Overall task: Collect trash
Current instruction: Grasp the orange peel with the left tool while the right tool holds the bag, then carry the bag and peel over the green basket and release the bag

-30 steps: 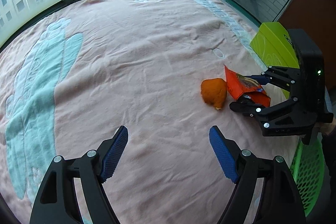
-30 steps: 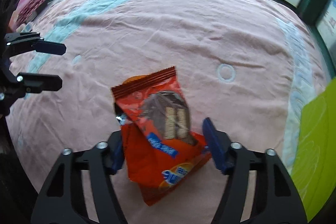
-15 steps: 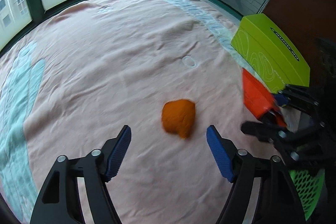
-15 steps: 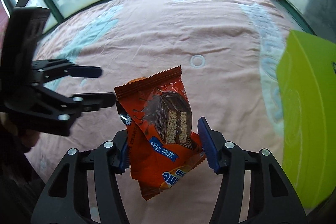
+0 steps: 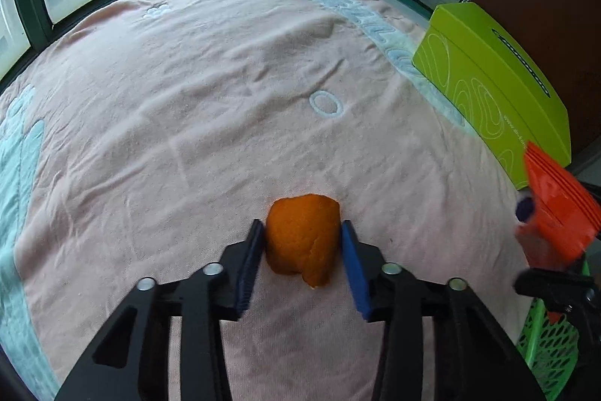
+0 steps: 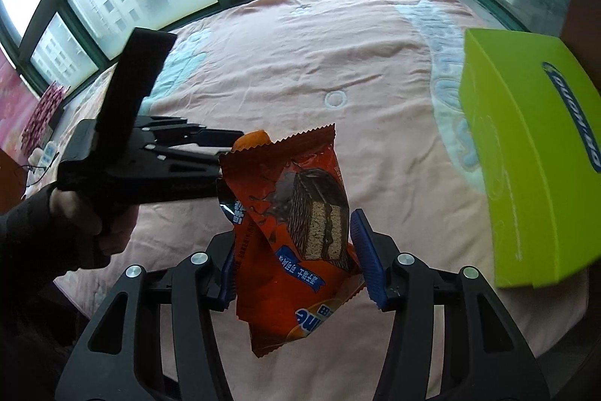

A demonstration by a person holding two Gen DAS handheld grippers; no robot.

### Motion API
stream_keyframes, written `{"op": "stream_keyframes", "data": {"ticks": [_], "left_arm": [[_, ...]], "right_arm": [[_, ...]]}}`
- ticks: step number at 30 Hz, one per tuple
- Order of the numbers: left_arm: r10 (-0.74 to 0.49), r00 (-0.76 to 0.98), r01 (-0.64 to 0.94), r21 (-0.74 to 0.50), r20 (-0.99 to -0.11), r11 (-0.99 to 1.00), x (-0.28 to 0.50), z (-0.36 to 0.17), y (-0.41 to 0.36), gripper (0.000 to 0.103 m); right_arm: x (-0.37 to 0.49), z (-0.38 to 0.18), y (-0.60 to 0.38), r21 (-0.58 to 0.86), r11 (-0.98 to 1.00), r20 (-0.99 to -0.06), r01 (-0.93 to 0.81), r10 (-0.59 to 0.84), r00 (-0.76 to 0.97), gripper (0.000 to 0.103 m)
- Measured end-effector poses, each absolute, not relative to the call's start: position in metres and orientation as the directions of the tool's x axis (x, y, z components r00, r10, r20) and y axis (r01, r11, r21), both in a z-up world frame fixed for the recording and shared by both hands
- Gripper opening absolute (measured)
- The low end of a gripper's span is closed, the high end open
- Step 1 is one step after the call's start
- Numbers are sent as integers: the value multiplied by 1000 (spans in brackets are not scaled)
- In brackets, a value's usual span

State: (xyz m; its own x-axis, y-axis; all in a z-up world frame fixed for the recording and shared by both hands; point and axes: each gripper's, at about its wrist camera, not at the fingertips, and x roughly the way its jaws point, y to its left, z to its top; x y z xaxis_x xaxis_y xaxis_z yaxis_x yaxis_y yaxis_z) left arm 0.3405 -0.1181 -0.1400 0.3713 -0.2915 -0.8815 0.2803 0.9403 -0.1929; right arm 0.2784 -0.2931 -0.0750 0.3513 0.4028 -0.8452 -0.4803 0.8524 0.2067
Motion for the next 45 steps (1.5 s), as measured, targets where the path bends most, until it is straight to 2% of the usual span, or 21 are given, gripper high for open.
{"op": "stream_keyframes", "data": {"ticks": [4,14,21,30,38,45], "left_arm": [[-306,374,273,-211,-876,939,334,-135,-115,30],[-384,407,322,-263,-829,910,277,-87,-114,29],[-437,426,370,-288,-792,883,229,-56,-125,29],[-499,412,433,-318,-762,843,172,-38,-149,29],[-542,396,485,-332,-741,809,148,-26,-173,29],[-560,381,517,-332,-736,789,135,-20,-190,29]], "right_arm": [[263,-68,-302,217,874,-839,-435,395,374,53],[202,-42,-324,249,928,-820,-277,354,450,52],[141,-20,-346,275,950,-773,-146,309,554,52],[79,-9,-369,261,965,-730,9,191,656,53],[38,-9,-391,164,973,-720,160,7,694,54],[16,-19,-416,183,952,-730,246,-36,683,54]]}}
